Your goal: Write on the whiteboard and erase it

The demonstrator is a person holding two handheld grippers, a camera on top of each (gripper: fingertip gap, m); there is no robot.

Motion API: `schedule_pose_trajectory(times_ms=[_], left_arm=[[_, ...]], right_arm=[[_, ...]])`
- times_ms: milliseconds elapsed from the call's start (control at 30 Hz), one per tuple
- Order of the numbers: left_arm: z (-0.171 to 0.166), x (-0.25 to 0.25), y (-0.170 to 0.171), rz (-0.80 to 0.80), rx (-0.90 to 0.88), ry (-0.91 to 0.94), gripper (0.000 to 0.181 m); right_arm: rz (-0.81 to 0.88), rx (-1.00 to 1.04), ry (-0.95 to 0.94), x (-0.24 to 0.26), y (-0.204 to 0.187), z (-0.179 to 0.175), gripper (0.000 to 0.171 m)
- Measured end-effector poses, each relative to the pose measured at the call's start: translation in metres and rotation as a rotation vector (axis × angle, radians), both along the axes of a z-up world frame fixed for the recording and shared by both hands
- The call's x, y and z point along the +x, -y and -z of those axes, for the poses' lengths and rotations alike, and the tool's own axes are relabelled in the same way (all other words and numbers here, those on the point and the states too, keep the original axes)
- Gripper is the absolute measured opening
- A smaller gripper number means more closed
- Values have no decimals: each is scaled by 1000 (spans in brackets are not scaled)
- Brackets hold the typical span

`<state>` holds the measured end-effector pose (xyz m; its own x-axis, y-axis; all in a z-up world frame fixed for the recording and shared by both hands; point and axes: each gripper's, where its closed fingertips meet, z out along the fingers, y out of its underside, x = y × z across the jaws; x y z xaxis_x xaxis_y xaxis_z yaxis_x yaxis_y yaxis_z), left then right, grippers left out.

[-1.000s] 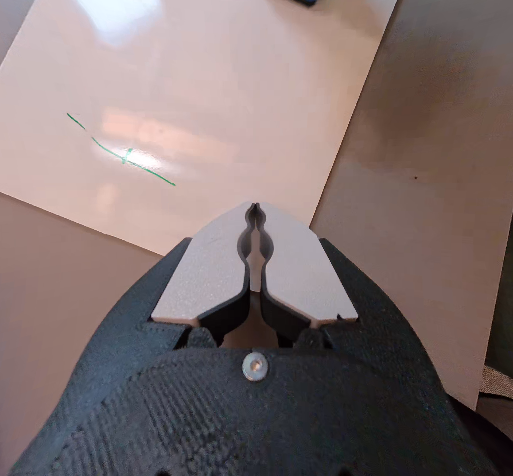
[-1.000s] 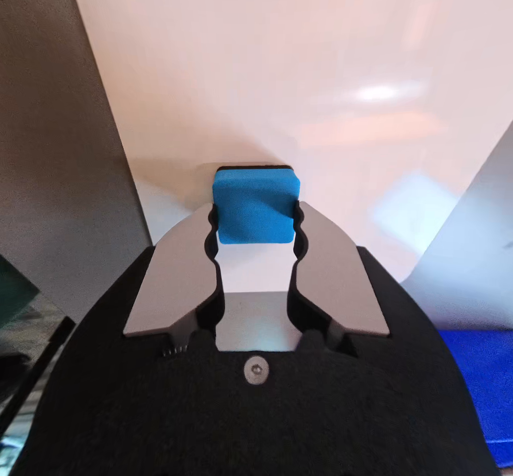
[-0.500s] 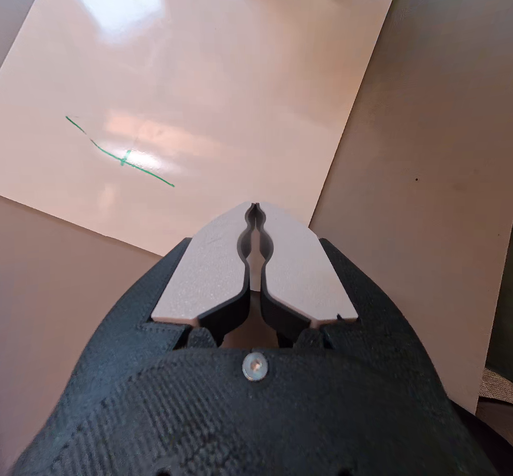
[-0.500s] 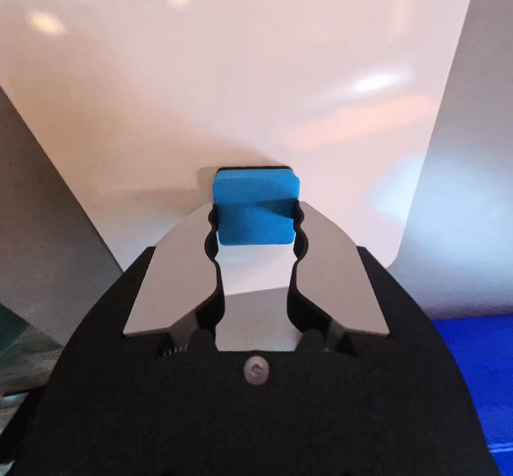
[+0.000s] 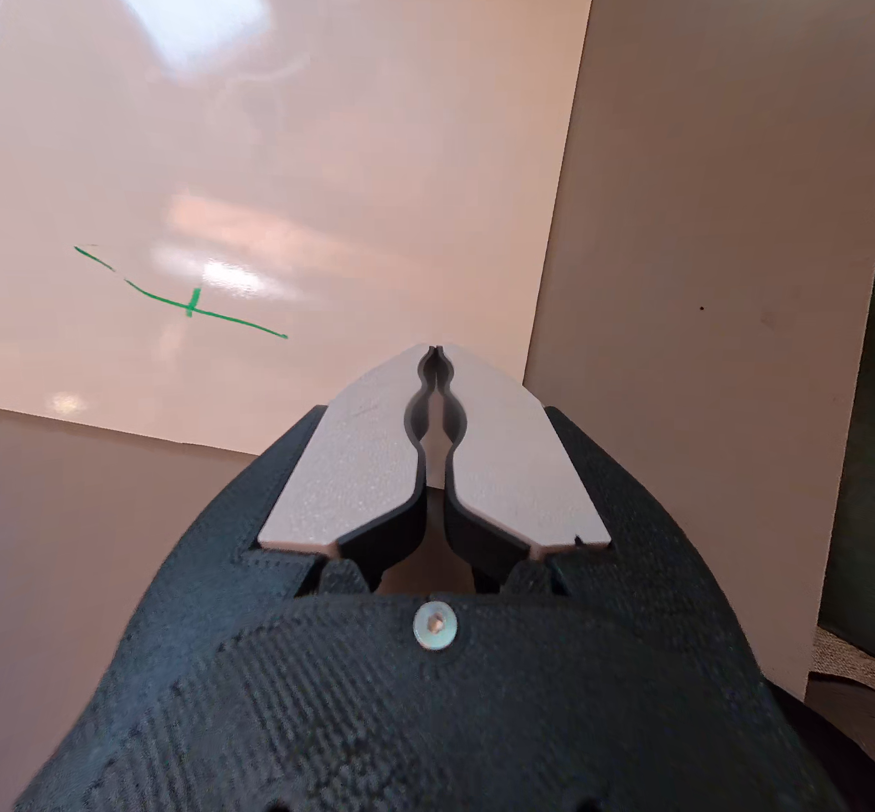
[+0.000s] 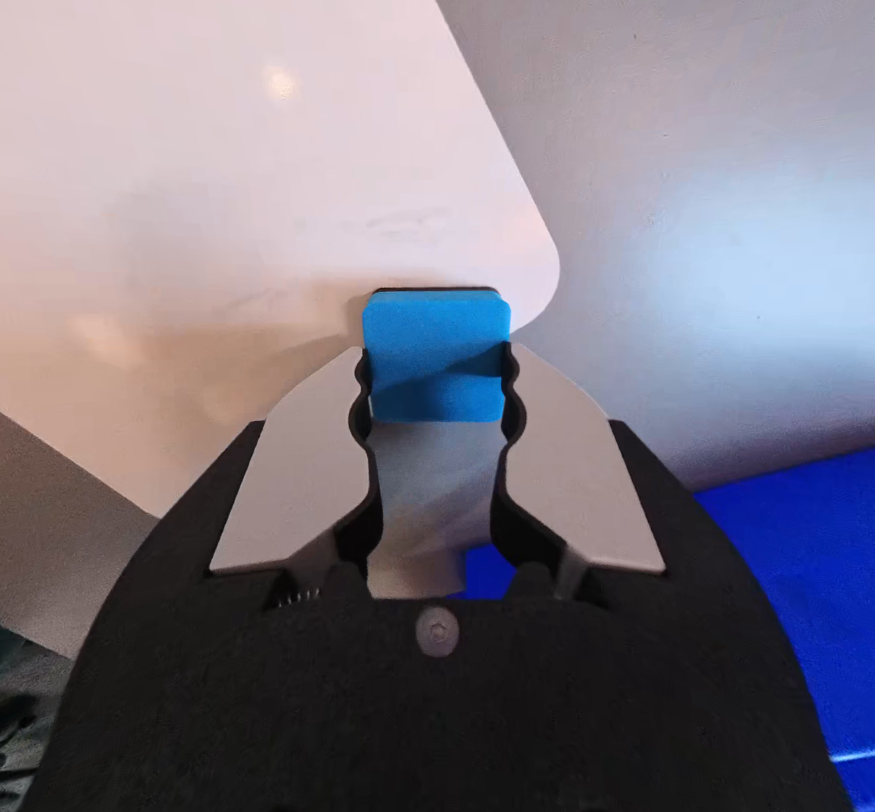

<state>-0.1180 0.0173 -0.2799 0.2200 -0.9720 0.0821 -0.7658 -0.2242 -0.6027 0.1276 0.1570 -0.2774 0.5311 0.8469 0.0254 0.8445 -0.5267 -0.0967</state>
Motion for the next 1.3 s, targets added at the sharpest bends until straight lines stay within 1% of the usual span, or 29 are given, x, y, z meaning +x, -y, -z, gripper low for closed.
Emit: schedule_pose_trajectory(times_ms=[67,167,200,233,267,333,400,433,467,500,533,667,733,833,933,1033,1133,1200,1300], left_arm=[[0,0,0,2,-4,3,0],[0,1,0,5,-7,8,0],[0,1,0,6,-7,10,0],[0,1,0,7,-6,12,0],[0,1,0,7,-6,12,0],[0,1,0,7,0,10,0],[0,0,0,2,0,13,0],[0,0,0,0,2,14,0],[0,0,0,1,3,14,0],[0,0,0,3,4,14,0],[0,0,1,7,2,15,0],[0,0,-2,13,16,15,0],[0,0,-2,13,32,9,0],[0,0,-2,14,50,-4,0],[0,1,-2,17,55,-8,0],[0,0,-2,19,51,0,0],[0,0,-2,28,57,0,0],[0,0,-2,26,55,5,0],[0,-1,-2,21,56,10,0]], right_arm=[[-78,-24,9,-11,23,0,53],[-307,-106,-21,-63,90,-2,54],[-384,-108,-17,-81,104,-2,54],[-443,-72,14,-92,103,-1,54],[-457,-35,38,-99,89,0,54],[-338,-15,33,-99,39,0,54],[-191,-10,81,-68,-17,0,54],[-129,-3,83,-51,-37,0,53],[-87,-36,49,-41,-41,0,53],[-76,-36,34,-34,-39,0,53],[-109,-32,43,-31,-29,0,53],[-253,-64,70,-39,35,0,53],[-298,-63,88,-41,61,0,53],[-321,-58,66,-50,80,0,53],[-383,-67,10,-88,87,-1,54],[-506,-35,-38,-153,86,0,54],[-557,-14,-68,-212,66,0,54],[-561,11,-38,-232,42,1,54],[-472,38,-9,-238,5,0,54]])
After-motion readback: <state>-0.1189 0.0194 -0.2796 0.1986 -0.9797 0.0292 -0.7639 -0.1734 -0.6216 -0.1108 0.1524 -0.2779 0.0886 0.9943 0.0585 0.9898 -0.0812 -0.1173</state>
